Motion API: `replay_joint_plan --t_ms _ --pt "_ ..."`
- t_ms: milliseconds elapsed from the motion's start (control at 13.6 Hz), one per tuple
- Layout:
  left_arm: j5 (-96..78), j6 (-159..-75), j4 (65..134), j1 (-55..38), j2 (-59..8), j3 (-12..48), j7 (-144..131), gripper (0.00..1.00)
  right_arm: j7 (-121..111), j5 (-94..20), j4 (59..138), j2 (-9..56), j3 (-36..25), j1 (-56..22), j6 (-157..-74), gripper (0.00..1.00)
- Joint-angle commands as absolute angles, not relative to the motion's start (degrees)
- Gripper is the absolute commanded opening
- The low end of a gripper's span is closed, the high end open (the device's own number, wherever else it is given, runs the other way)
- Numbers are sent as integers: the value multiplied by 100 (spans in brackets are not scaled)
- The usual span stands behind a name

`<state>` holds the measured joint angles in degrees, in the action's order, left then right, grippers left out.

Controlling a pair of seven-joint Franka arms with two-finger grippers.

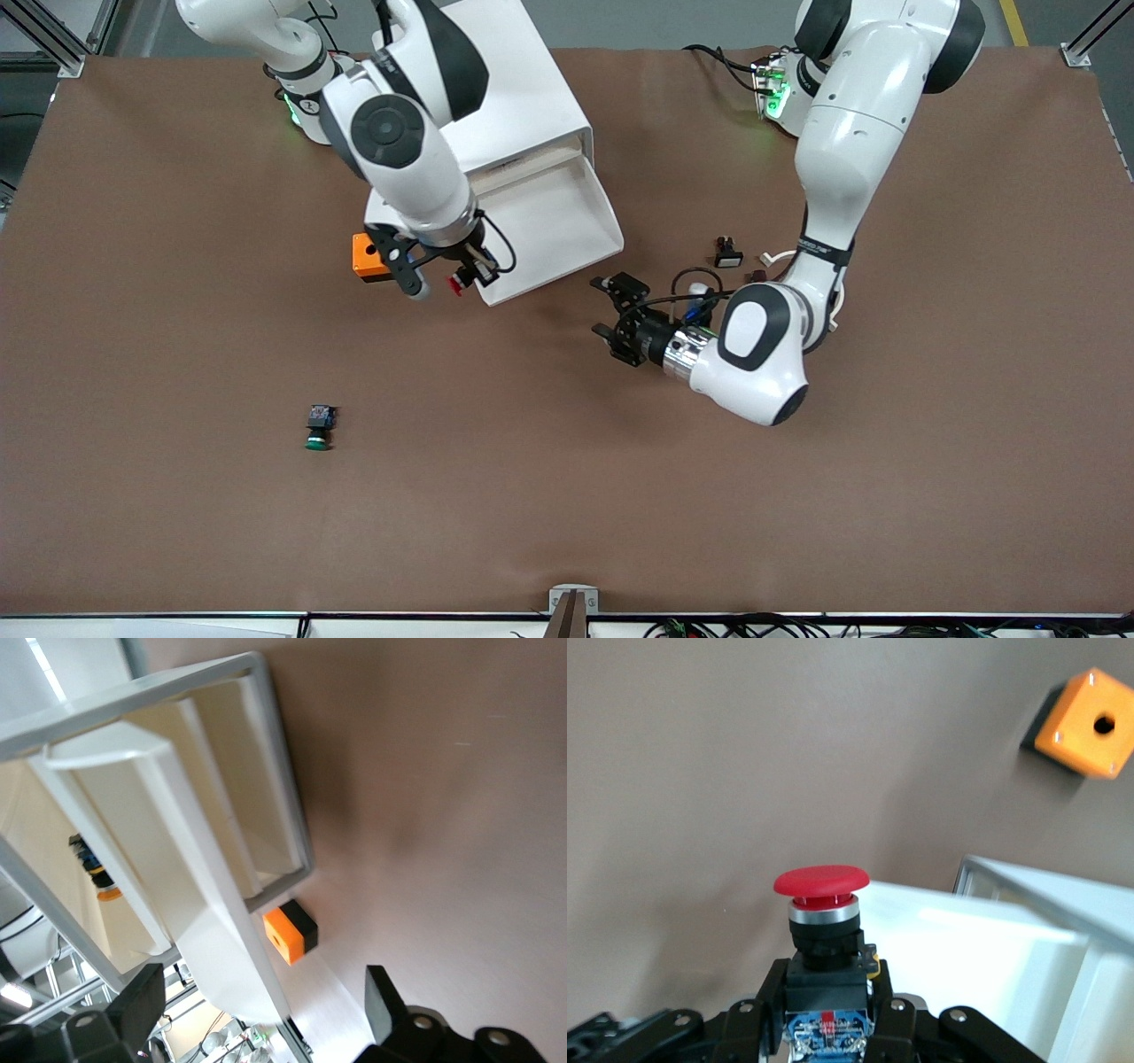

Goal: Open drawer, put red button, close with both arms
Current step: 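Lower the red button into the open drawer and open the right gripper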

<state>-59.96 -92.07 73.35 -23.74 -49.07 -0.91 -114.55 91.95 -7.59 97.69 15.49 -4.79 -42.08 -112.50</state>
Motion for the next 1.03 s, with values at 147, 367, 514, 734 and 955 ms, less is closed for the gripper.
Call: replay_joint_plan --t_ms 147,367,514,734,955 --pt "-5371 -9202 7365 -2338 -4606 -526 -10093 99 10299 -765 10397 1485 -562 -4798 -11996 0" --pt "-4510 -9281 7330 -2338 -4325 -677 -8907 99 10704 -747 10432 1670 -562 -5009 -12128 0" --pt "-4491 -9457 7304 -2312 -4149 -878 -8186 99 10880 -747 10441 1757 -562 -5124 -12208 0" --pt "-4483 -9545 7286 -2303 -4061 -1168 -7368 99 11091 -747 10441 1924 -562 -5273 -12348 0" --pt "-4203 -9536 7286 -2303 -3824 -1309 -6421 99 11267 -747 10433 2004 -563 -5335 -12410 0"
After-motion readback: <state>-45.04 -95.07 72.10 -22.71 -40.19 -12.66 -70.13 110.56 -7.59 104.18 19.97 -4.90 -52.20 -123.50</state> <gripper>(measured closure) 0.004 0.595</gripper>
